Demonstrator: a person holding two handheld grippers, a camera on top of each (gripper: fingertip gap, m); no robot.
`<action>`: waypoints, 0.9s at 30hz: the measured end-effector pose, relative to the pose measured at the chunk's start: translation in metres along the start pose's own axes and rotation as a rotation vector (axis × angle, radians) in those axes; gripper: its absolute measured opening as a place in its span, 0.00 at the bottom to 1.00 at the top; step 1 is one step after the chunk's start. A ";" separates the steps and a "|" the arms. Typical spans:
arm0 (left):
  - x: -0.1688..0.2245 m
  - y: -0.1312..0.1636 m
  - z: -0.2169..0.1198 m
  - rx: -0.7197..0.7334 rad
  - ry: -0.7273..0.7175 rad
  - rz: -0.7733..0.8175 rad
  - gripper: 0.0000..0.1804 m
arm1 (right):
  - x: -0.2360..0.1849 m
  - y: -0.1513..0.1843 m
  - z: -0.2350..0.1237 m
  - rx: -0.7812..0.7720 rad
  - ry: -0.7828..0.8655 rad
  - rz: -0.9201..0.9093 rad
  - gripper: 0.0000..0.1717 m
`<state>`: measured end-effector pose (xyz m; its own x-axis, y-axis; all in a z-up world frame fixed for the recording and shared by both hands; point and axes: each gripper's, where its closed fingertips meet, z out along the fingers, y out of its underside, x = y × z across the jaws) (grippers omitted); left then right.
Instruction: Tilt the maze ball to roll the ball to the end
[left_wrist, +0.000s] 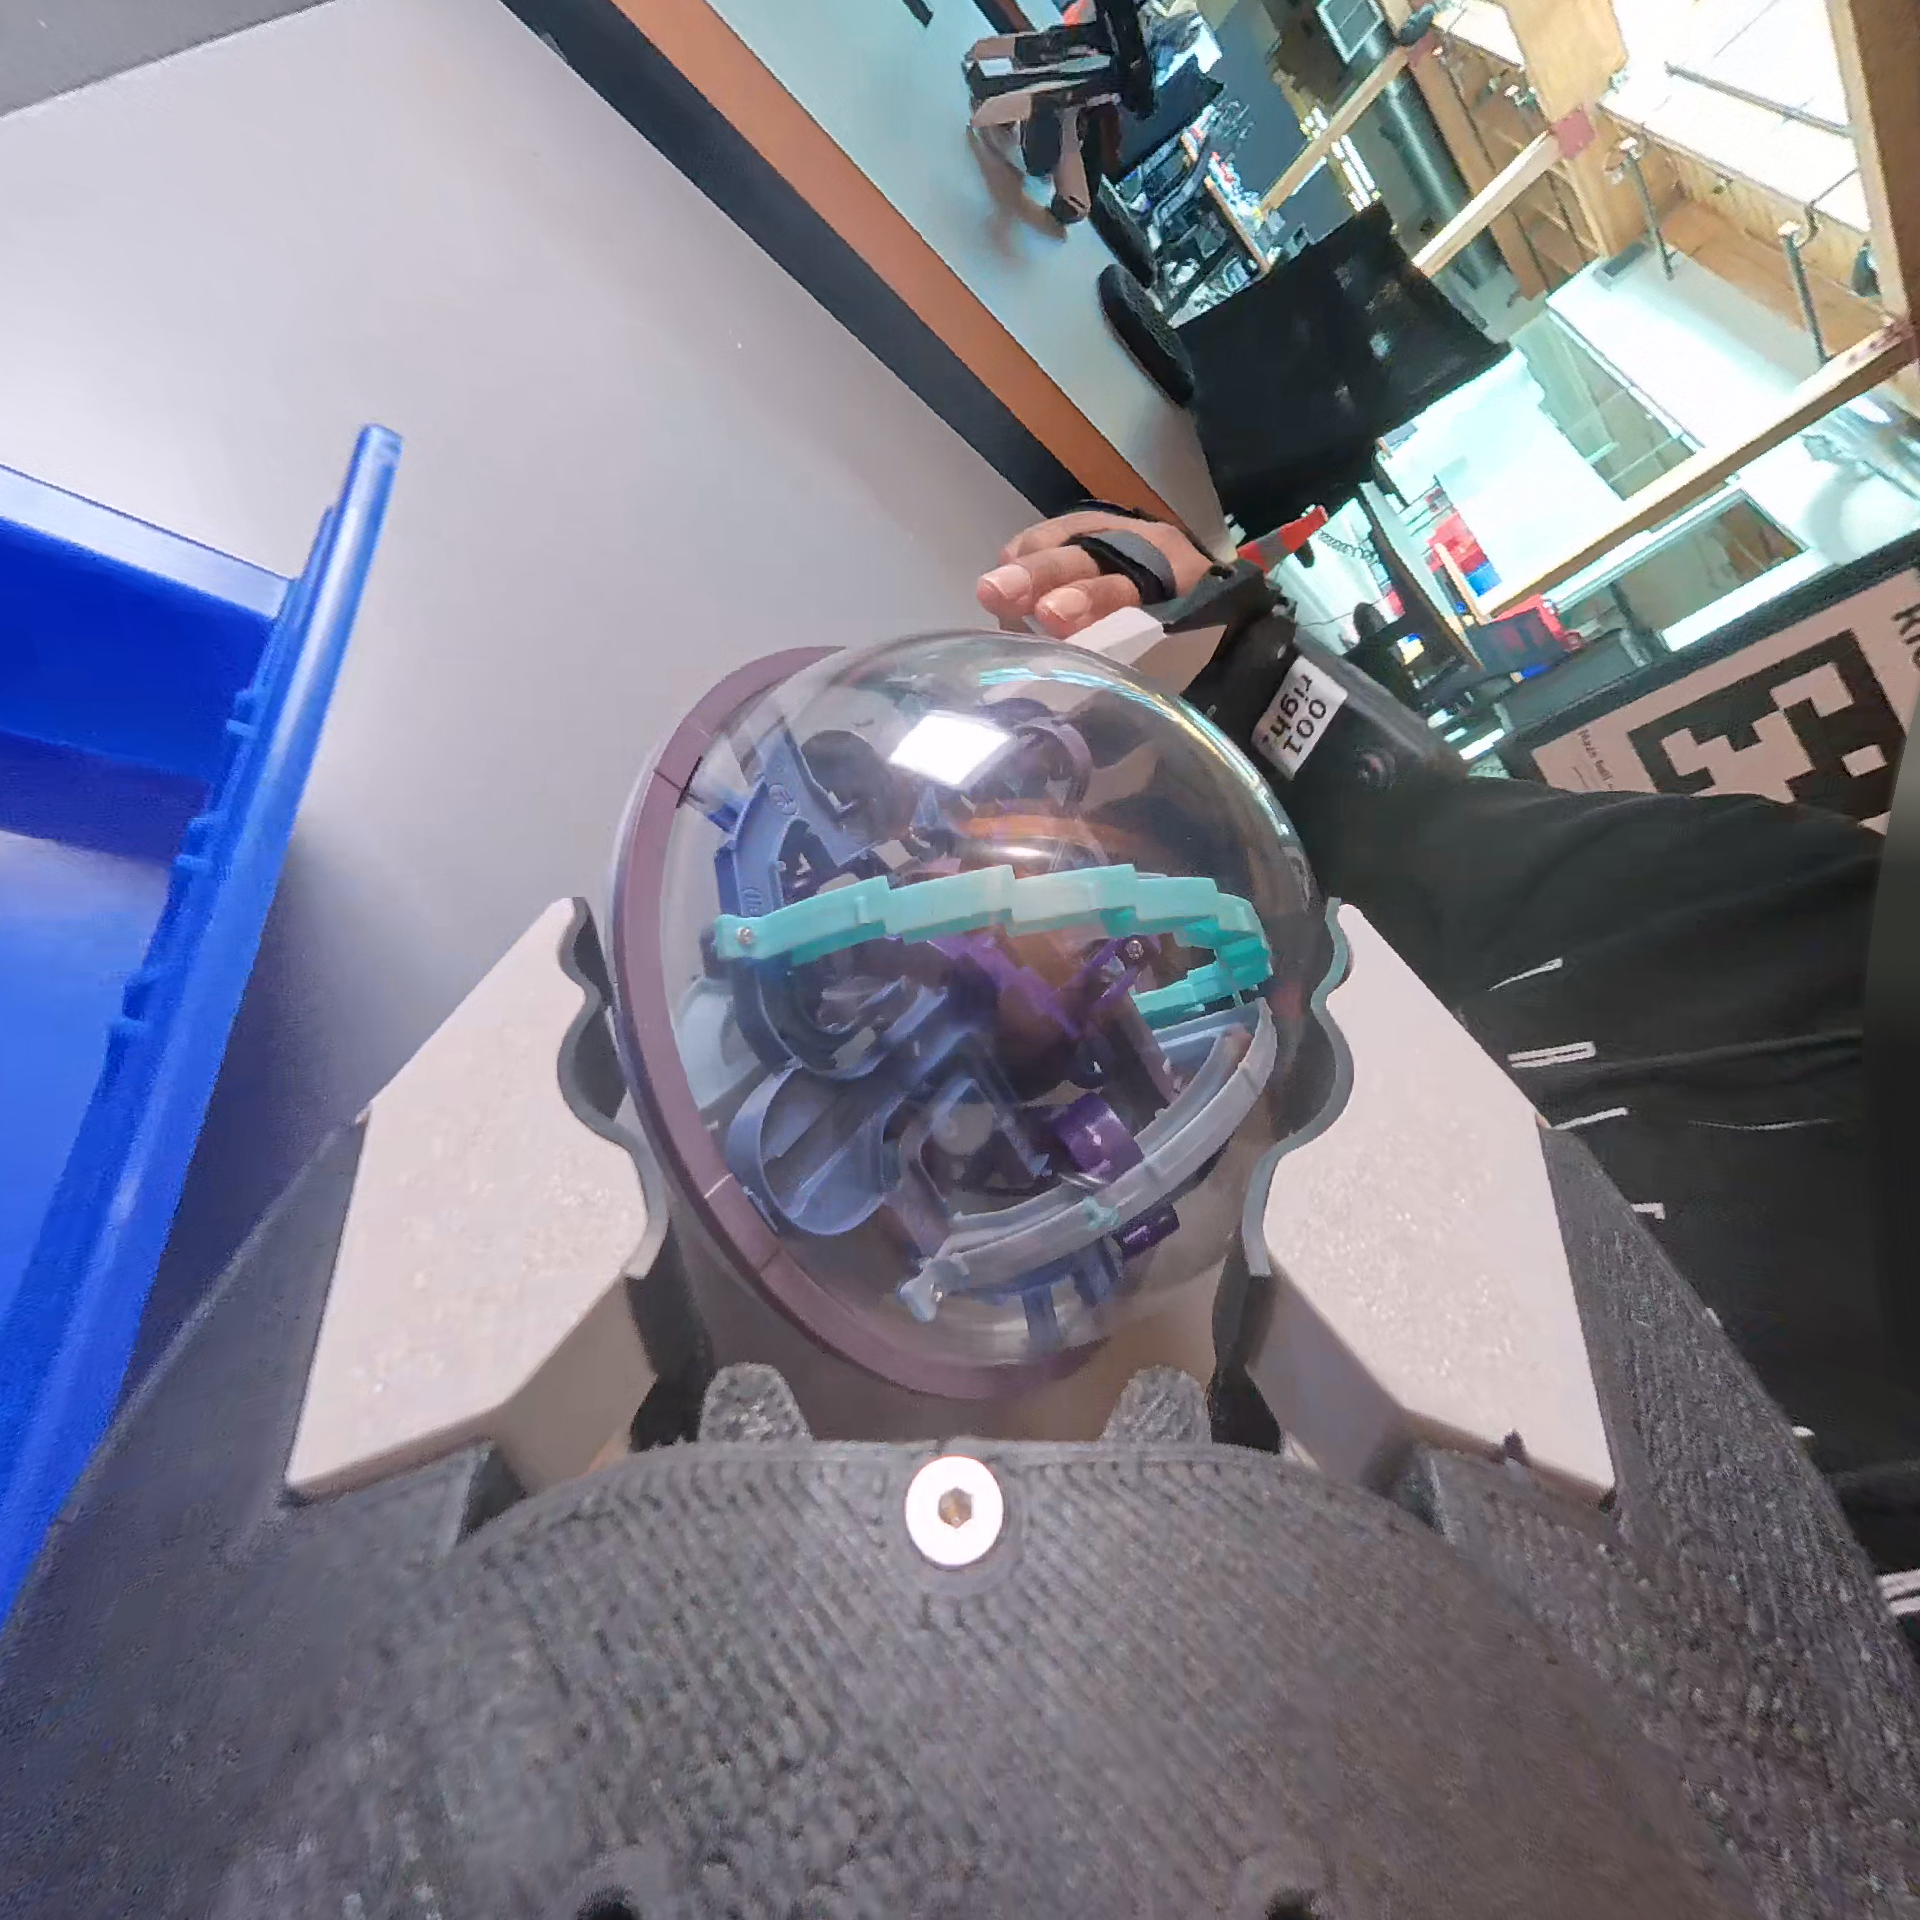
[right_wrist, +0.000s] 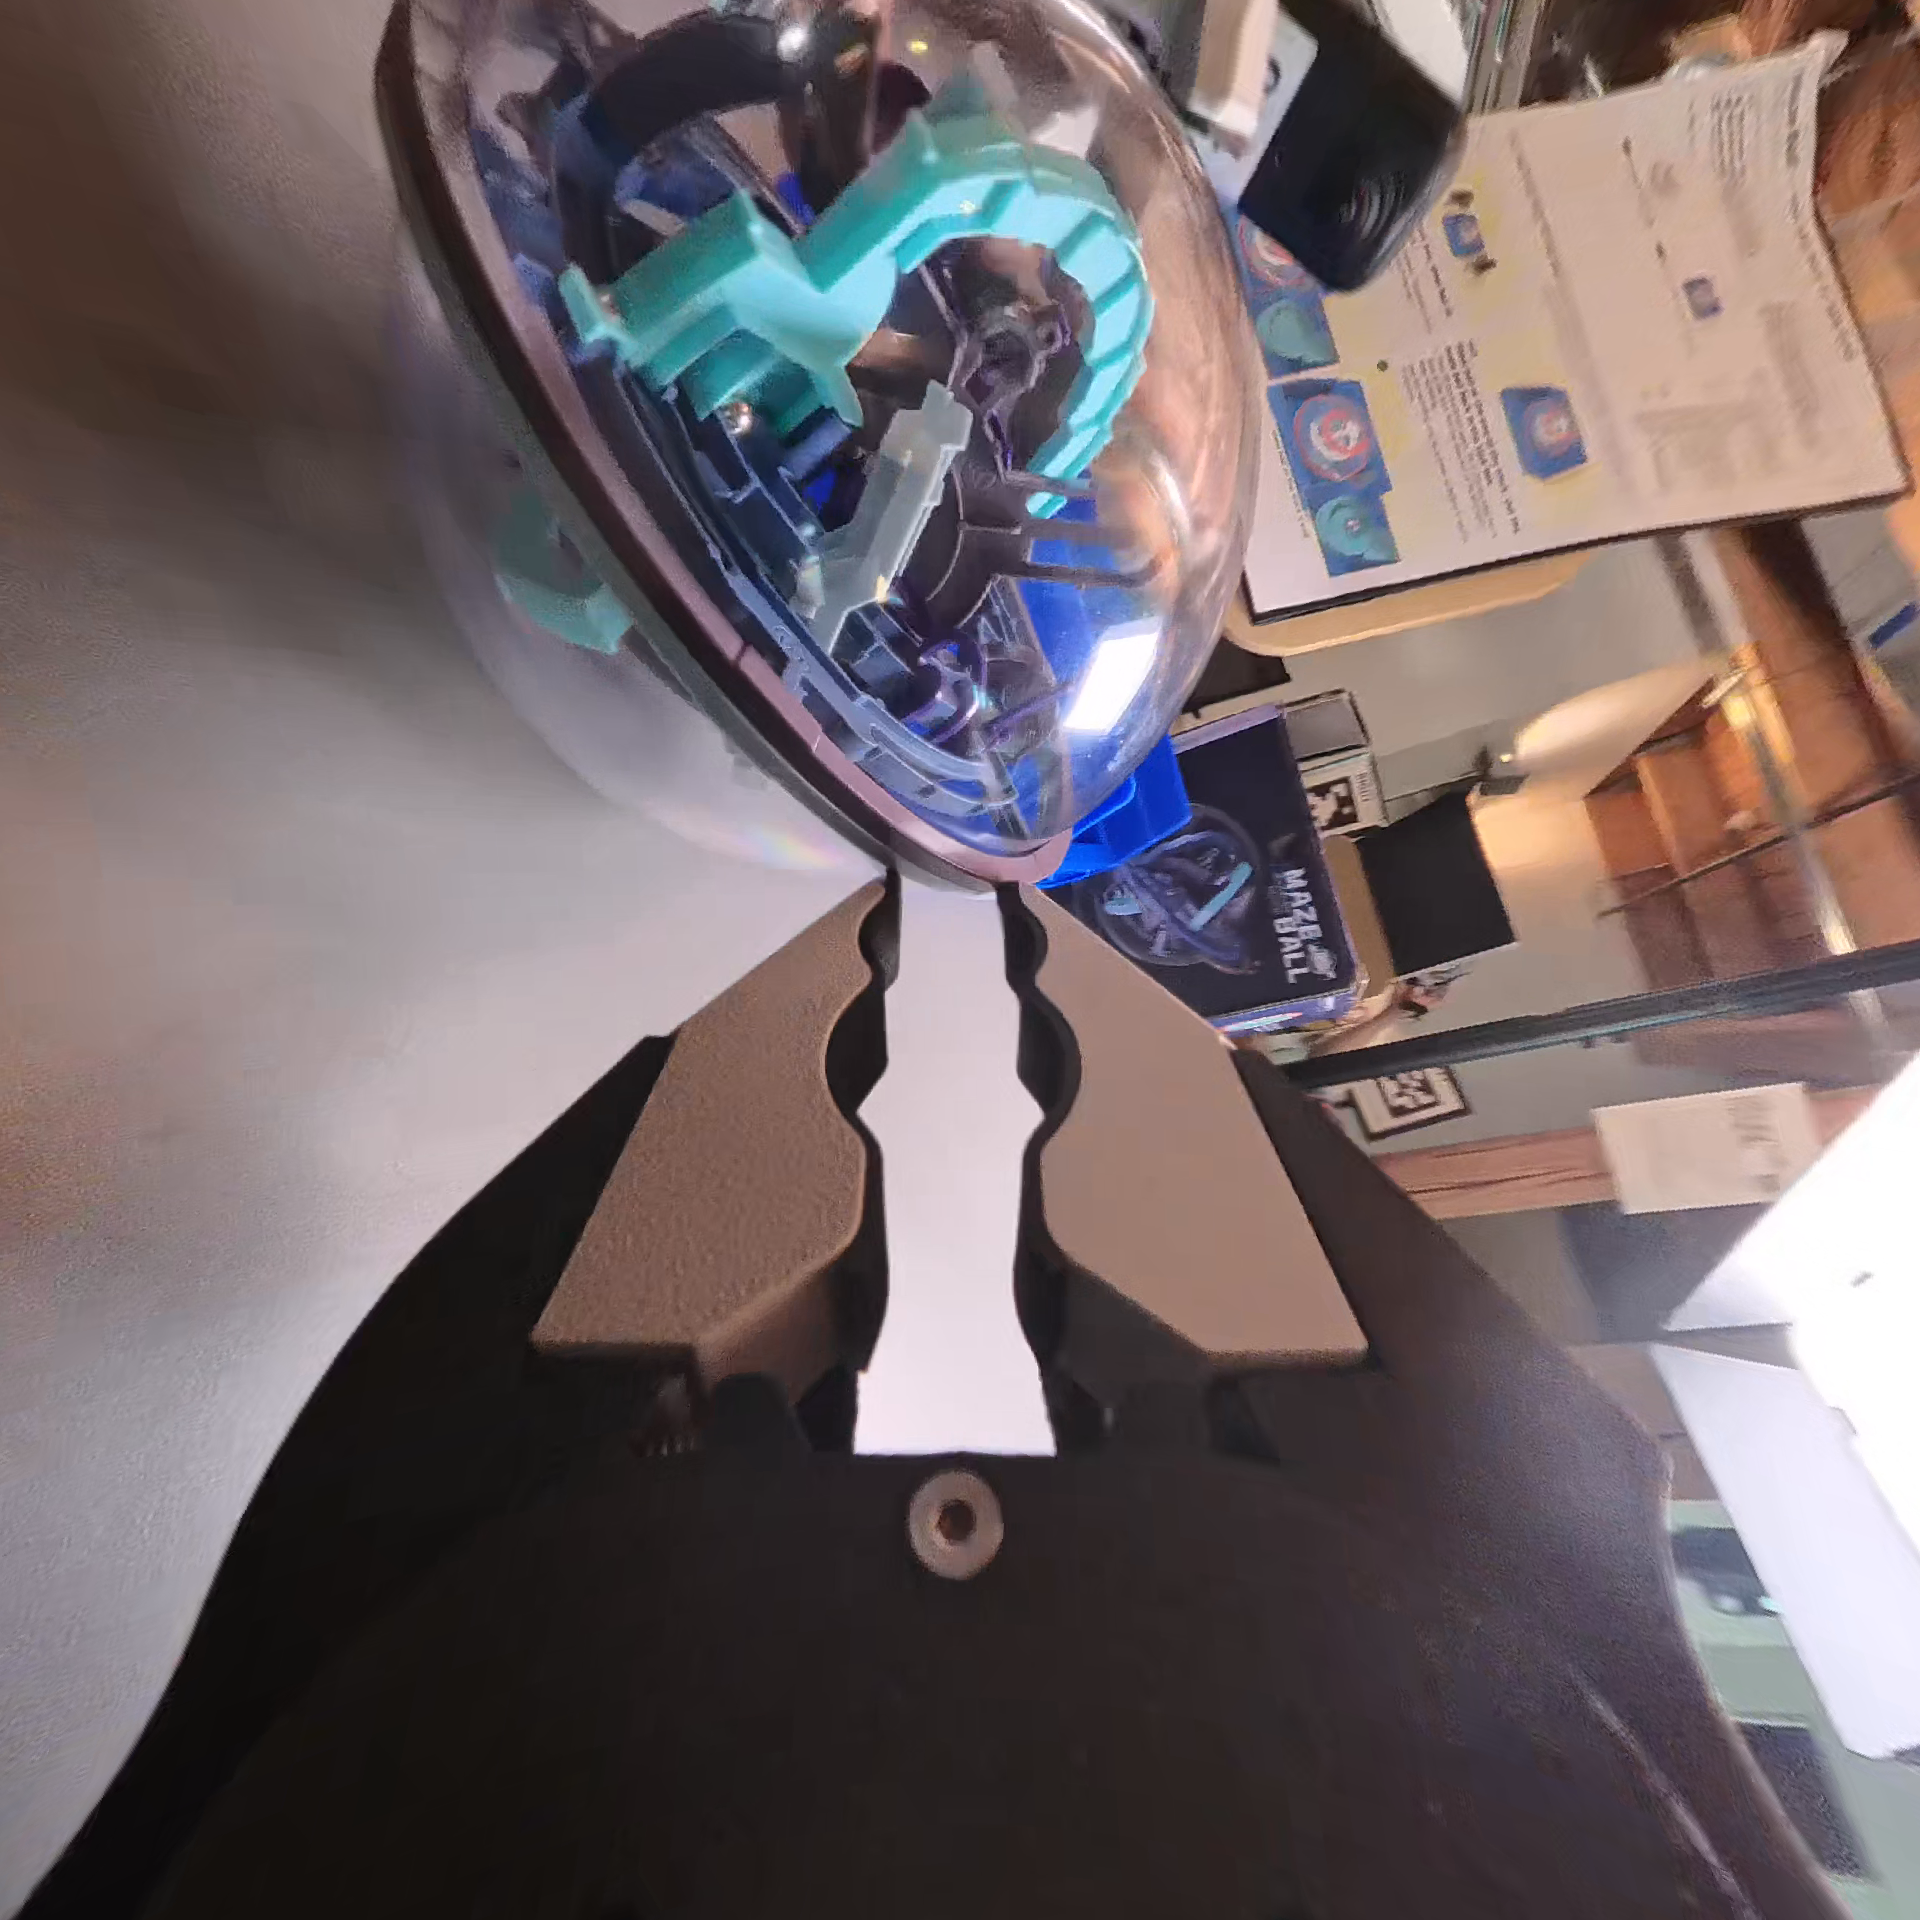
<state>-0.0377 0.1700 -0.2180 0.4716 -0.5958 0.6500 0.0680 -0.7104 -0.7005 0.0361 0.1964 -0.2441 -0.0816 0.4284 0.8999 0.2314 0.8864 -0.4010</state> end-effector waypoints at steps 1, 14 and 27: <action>-0.002 -0.002 0.001 0.013 0.008 -0.013 0.72 | 0.001 0.000 -0.001 -0.007 0.017 -0.031 0.10; 0.001 -0.020 -0.007 0.155 -0.067 0.079 0.68 | -0.019 -0.017 -0.002 0.046 0.029 -0.152 0.05; 0.017 0.045 -0.020 0.053 -0.493 0.413 0.78 | -0.026 -0.055 -0.008 0.114 0.087 -0.263 0.03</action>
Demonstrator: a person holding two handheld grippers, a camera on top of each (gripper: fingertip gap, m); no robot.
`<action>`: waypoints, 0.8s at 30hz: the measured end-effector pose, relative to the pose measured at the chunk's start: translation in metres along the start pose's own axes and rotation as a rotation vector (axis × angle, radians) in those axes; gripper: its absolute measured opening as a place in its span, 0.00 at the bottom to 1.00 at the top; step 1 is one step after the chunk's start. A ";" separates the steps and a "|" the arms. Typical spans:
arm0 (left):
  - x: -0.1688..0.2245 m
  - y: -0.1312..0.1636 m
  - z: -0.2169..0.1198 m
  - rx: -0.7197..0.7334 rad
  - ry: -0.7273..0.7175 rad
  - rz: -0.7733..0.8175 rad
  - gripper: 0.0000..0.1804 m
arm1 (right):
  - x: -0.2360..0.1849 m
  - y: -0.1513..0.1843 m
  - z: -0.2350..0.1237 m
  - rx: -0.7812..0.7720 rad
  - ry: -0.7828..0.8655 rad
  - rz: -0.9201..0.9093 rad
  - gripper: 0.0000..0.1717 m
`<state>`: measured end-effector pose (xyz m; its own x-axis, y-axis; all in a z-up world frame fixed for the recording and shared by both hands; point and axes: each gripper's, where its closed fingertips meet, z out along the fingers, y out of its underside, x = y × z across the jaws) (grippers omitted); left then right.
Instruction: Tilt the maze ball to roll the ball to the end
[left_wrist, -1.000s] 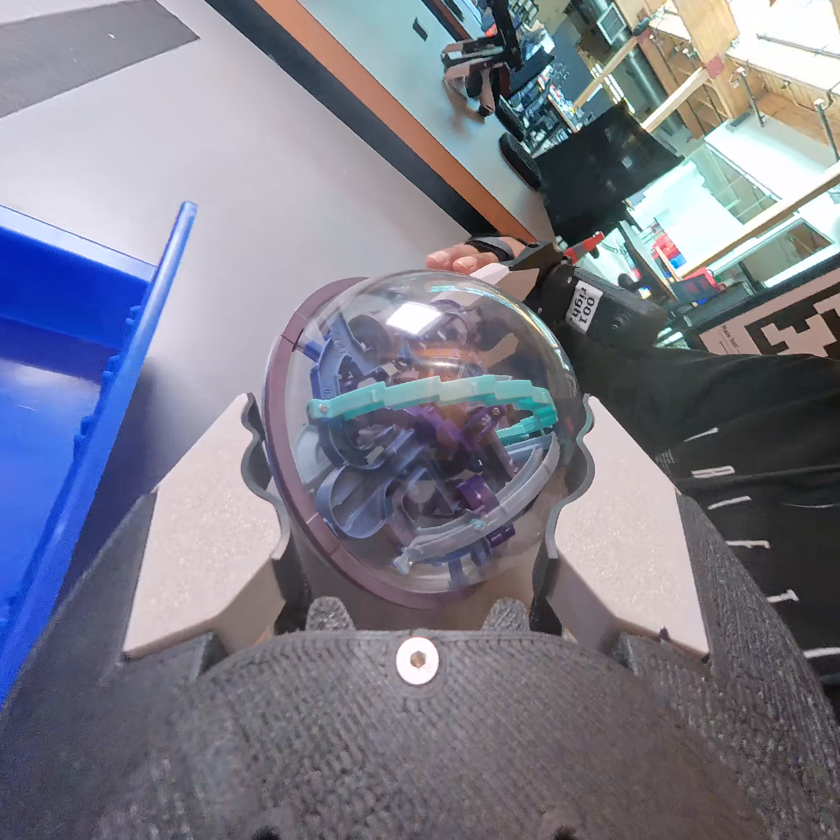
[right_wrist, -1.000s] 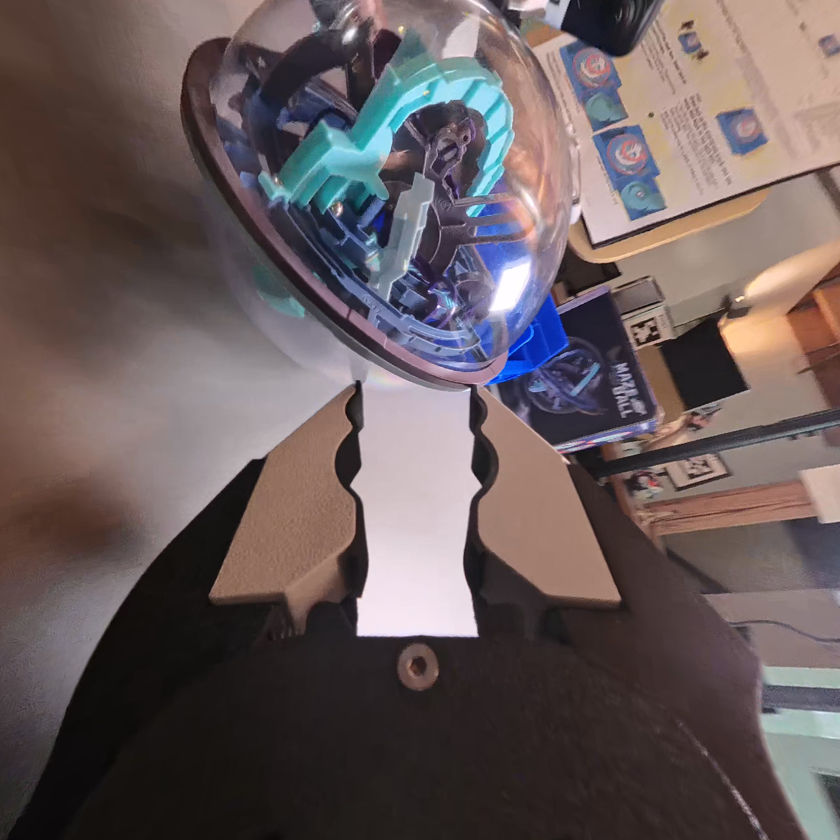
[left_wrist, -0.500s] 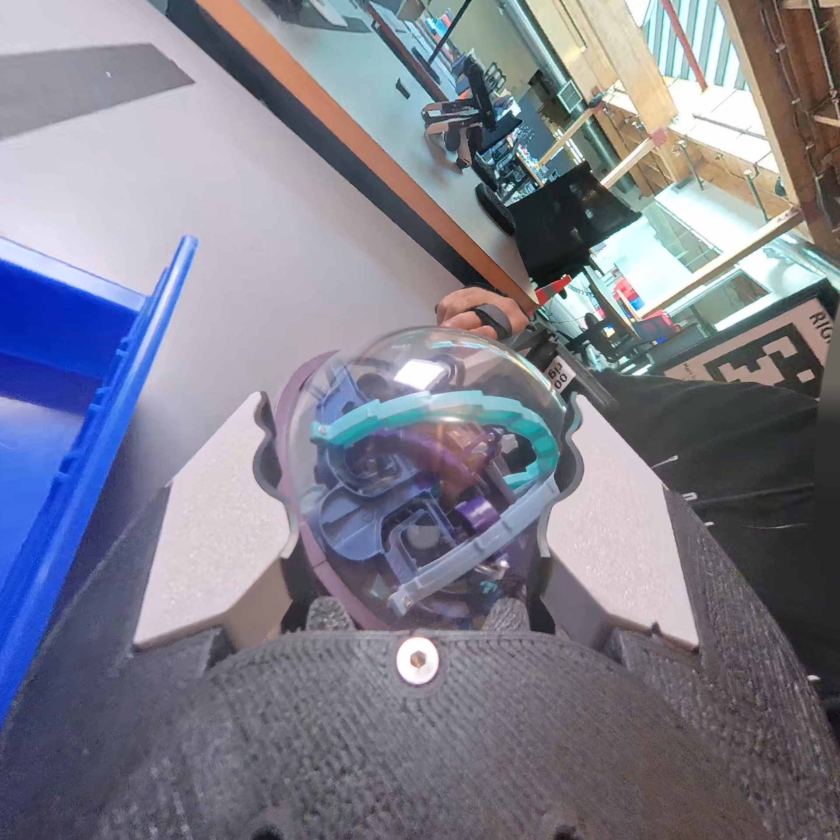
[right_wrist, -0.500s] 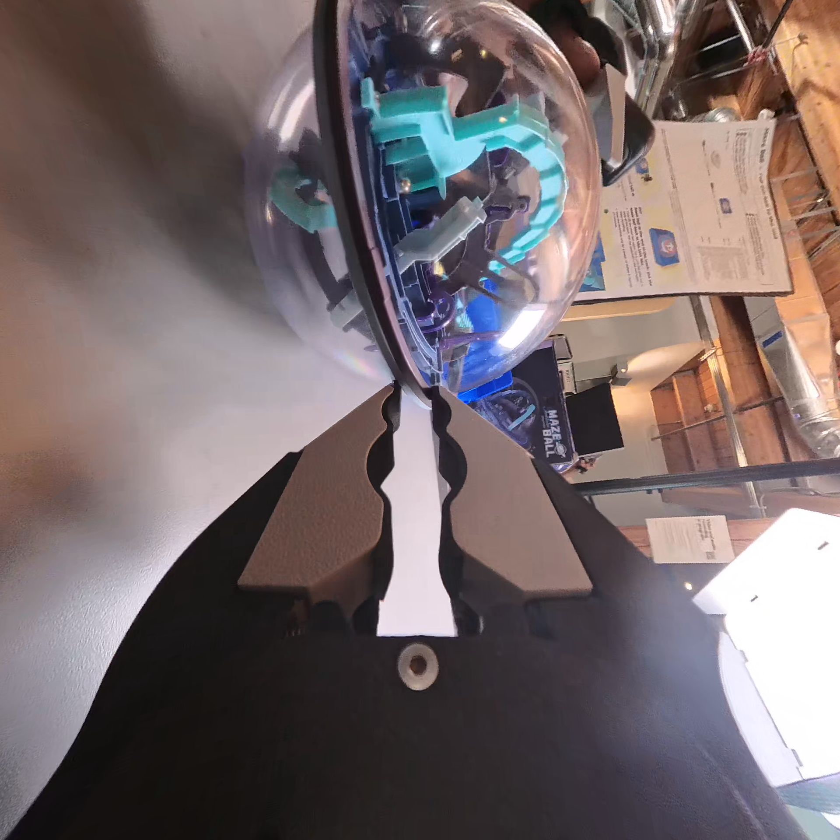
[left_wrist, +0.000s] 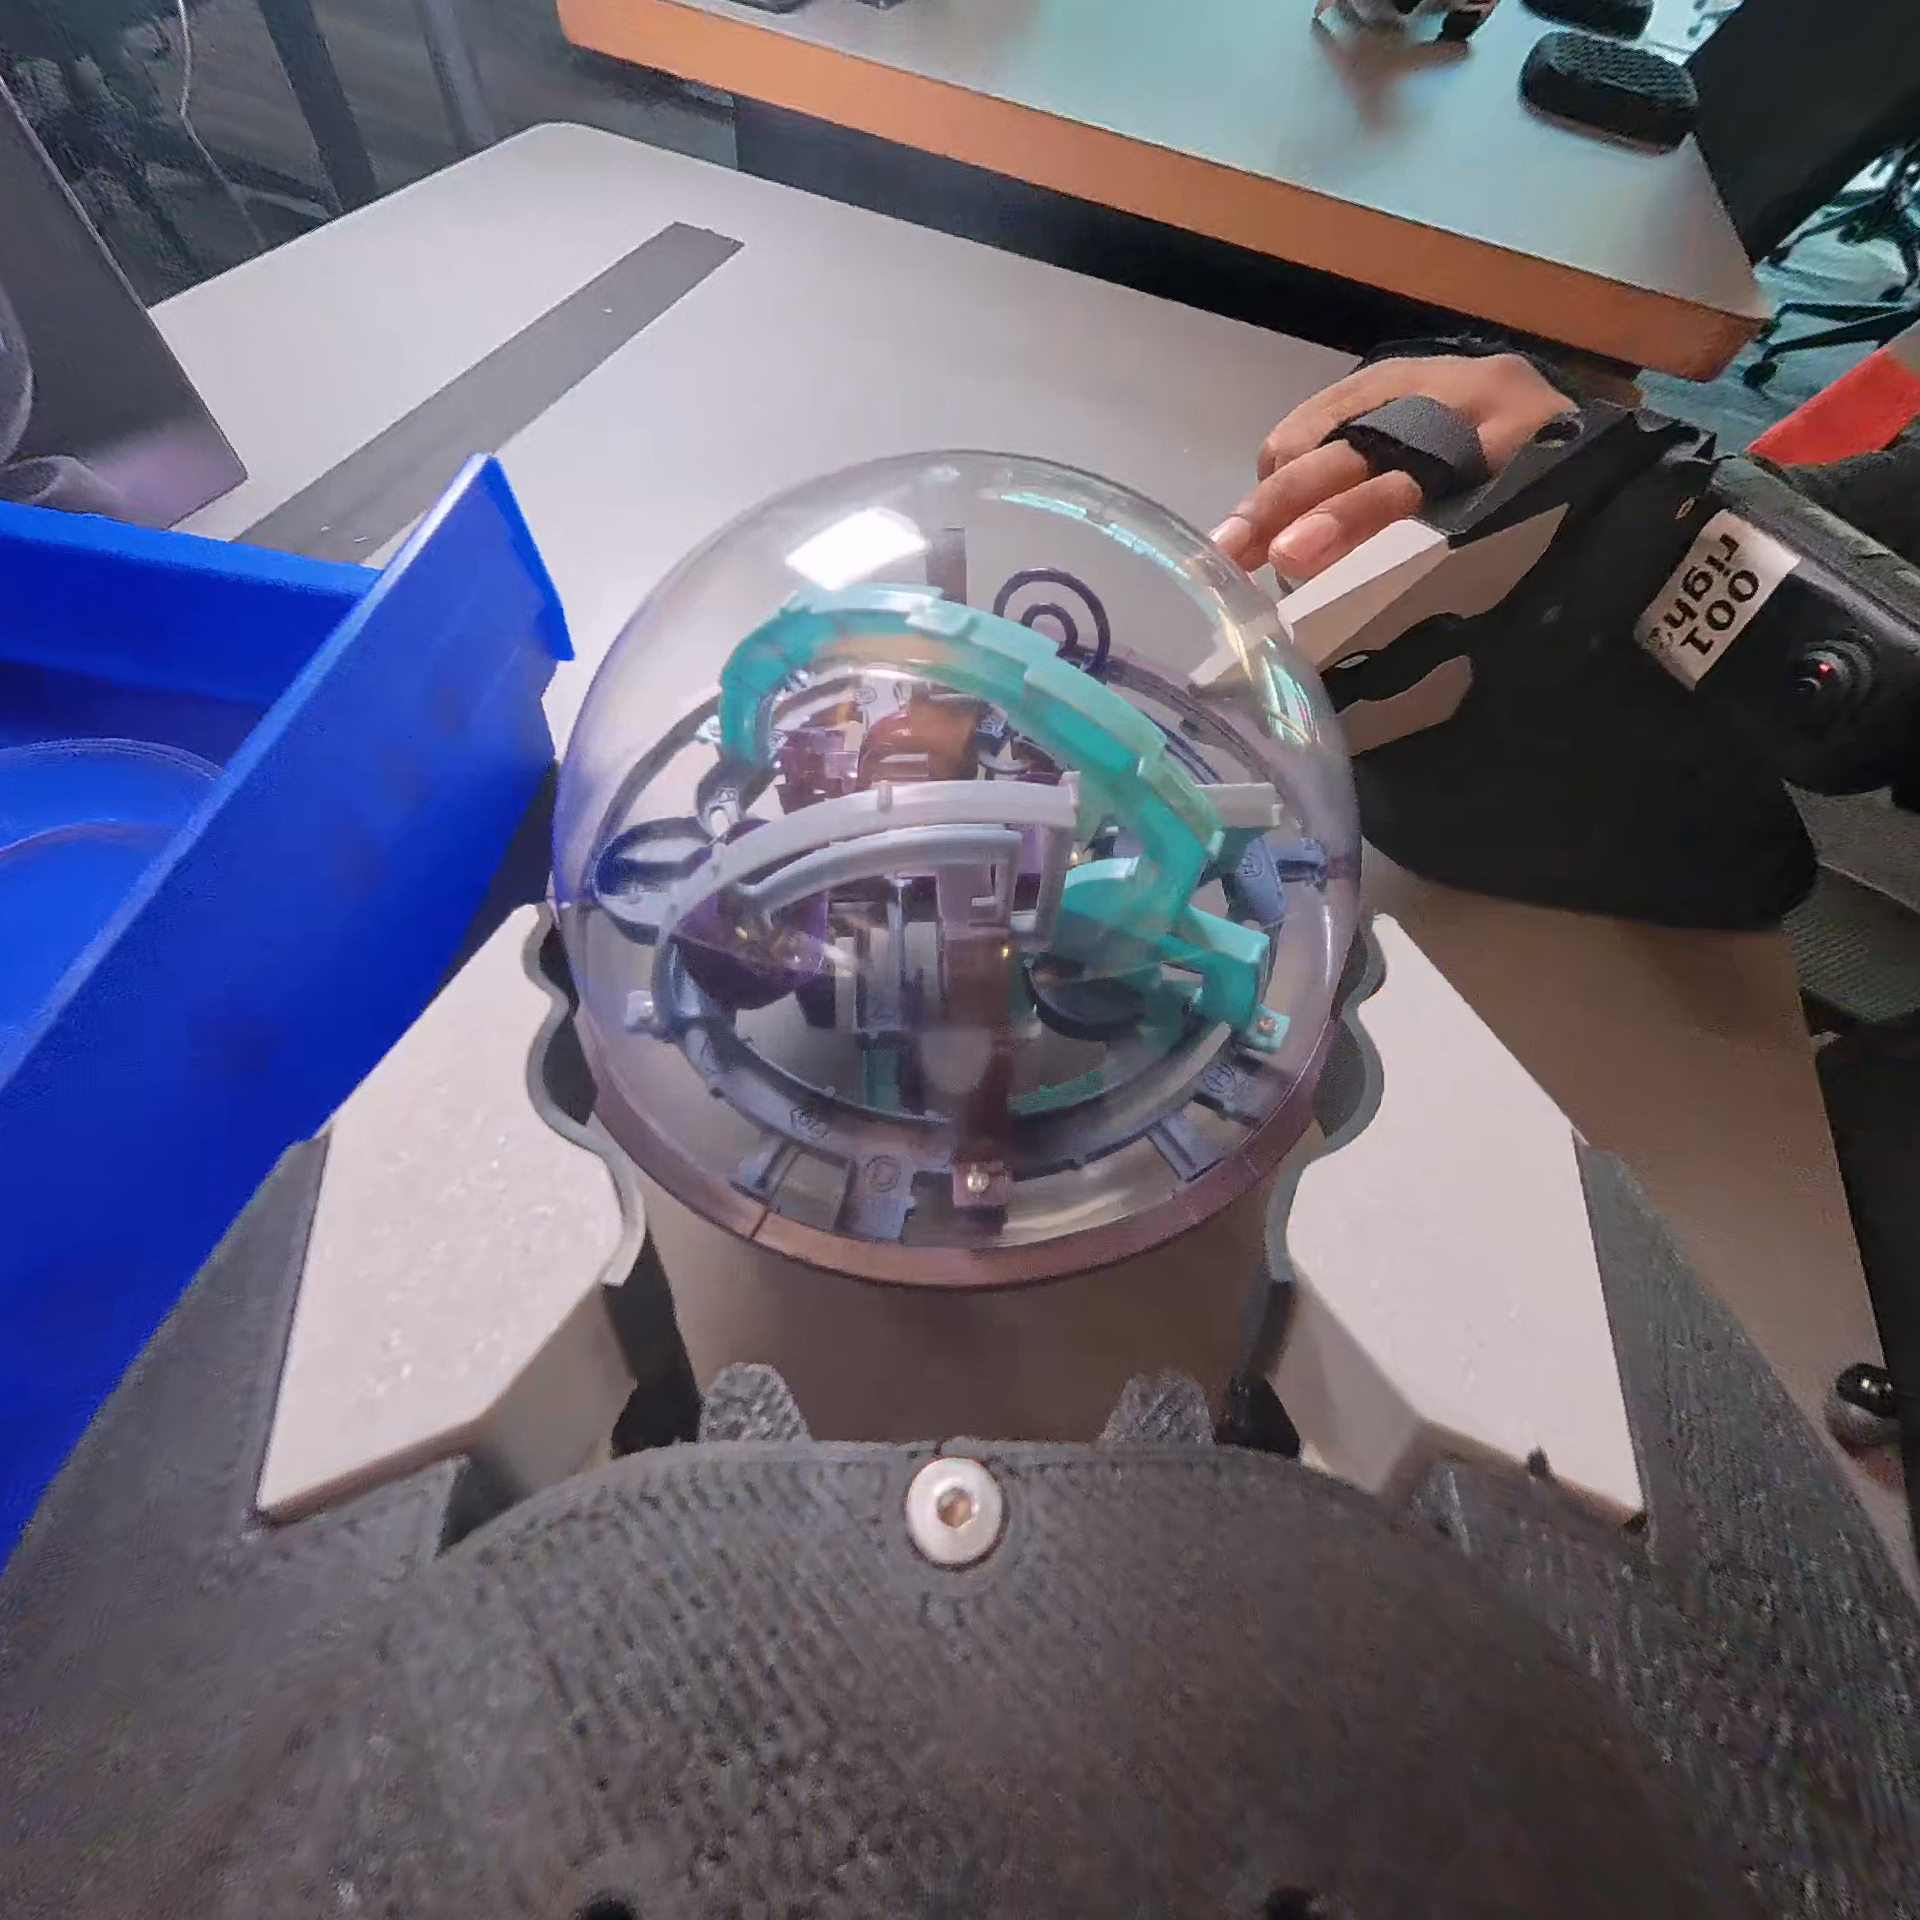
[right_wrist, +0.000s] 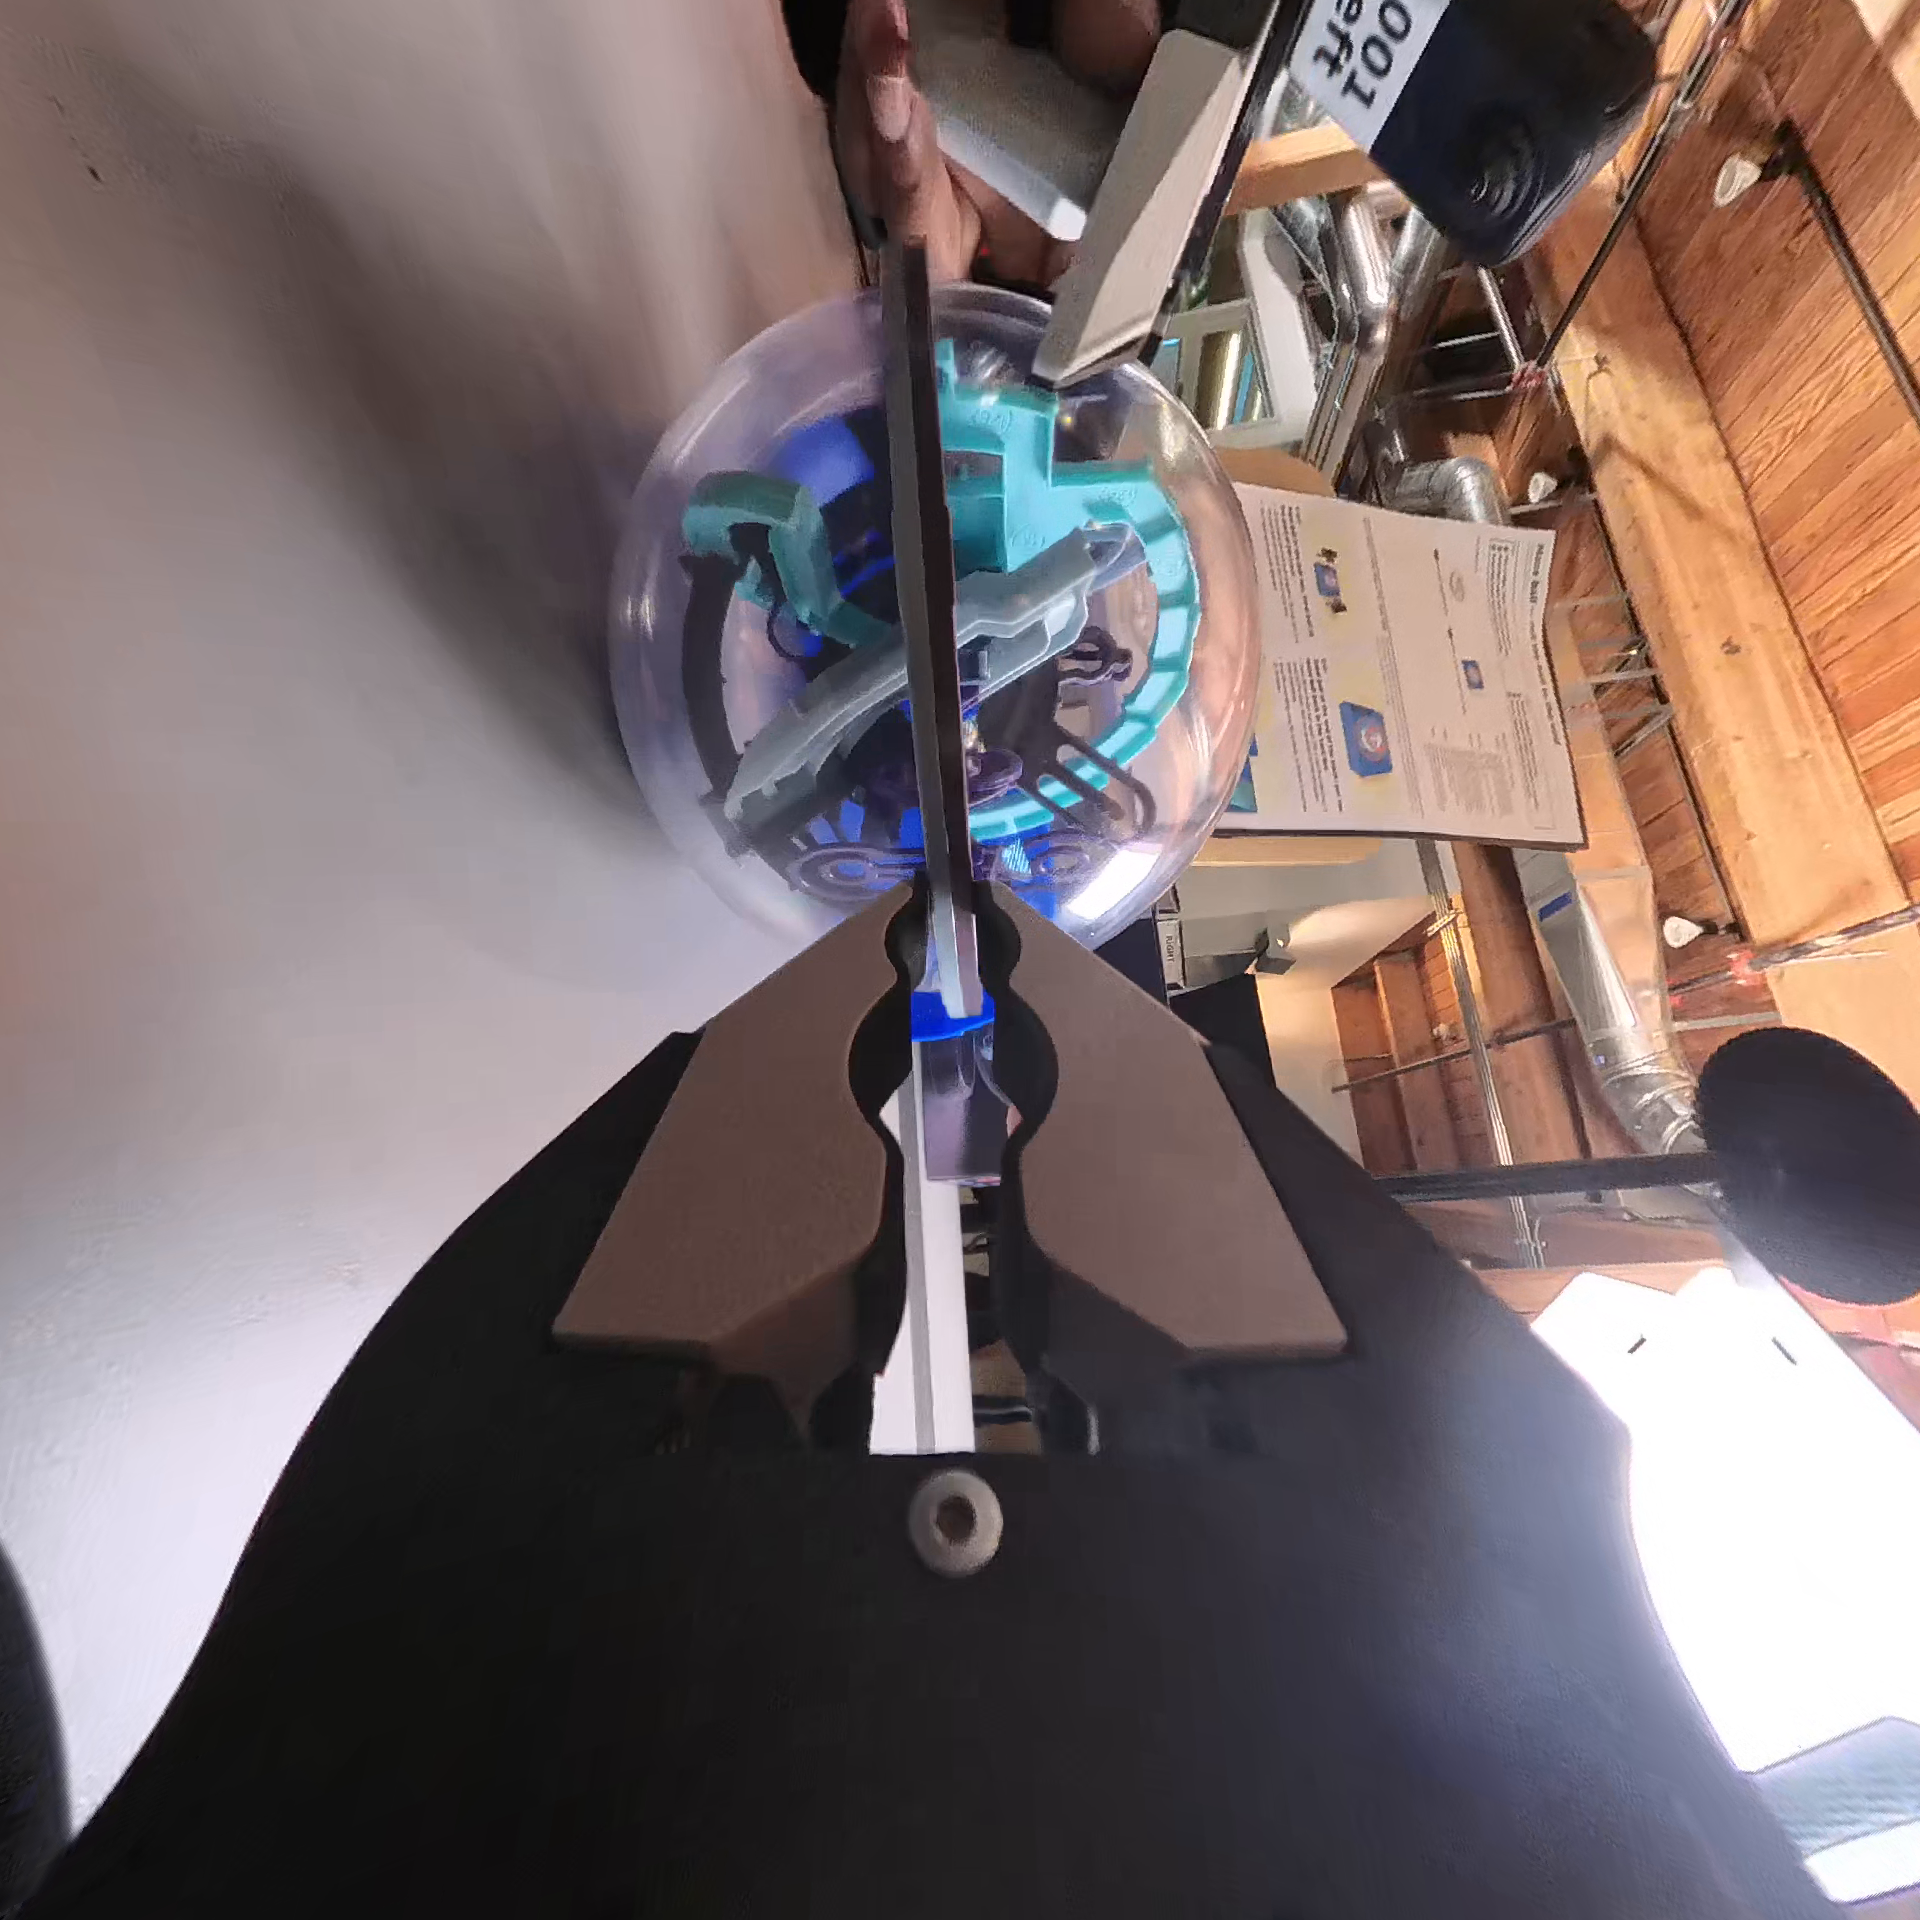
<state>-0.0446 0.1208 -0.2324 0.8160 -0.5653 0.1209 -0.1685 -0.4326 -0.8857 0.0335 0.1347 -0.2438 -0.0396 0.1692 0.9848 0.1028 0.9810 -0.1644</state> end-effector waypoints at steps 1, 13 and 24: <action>0.001 0.000 -0.001 0.009 0.008 0.007 0.78 | -0.002 -0.003 -0.001 0.009 -0.010 0.009 0.04; -0.004 -0.016 0.004 0.101 0.040 -0.059 0.77 | -0.012 -0.001 -0.001 0.053 -0.122 0.269 0.04; -0.019 0.006 -0.017 0.180 0.121 0.030 0.68 | -0.009 0.019 0.001 0.071 -0.153 0.599 0.03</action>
